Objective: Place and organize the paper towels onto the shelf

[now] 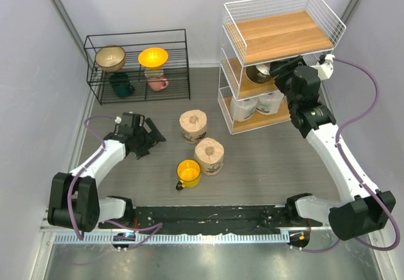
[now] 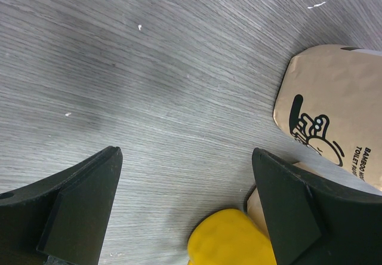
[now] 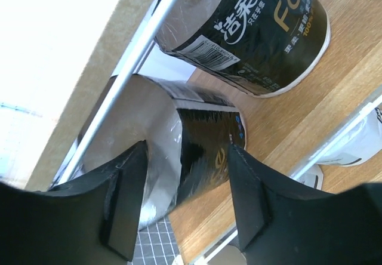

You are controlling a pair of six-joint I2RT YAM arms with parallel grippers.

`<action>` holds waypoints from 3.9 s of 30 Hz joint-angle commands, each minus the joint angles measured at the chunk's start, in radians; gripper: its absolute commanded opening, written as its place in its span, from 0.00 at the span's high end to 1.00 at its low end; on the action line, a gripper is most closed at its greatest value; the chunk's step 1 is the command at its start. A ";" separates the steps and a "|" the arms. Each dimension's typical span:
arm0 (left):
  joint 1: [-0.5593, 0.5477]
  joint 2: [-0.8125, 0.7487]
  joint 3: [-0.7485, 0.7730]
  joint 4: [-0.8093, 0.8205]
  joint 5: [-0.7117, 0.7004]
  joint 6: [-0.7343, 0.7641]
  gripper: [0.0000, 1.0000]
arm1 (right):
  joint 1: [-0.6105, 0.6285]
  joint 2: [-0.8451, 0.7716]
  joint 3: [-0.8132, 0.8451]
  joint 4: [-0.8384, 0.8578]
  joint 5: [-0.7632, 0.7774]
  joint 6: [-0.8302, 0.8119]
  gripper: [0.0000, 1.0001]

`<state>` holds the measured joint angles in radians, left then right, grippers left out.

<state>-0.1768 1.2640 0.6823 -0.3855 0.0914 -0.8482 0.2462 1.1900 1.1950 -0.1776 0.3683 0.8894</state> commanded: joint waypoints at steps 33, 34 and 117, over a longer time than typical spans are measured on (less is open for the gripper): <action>-0.004 -0.008 0.011 0.020 0.021 0.015 0.04 | -0.071 -0.313 -0.089 -0.201 0.196 -0.033 0.37; -0.006 -0.009 0.011 0.020 0.021 0.015 0.04 | -0.111 -0.299 -0.081 -0.210 0.179 -0.029 0.37; -0.004 -0.006 0.013 0.022 0.016 0.015 0.04 | 0.751 0.120 -0.245 -0.293 0.176 0.176 0.65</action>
<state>-0.1768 1.2640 0.6823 -0.3855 0.1059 -0.8482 0.9916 1.3827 0.9066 -0.4870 0.4644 1.1446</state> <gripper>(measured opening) 0.956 0.396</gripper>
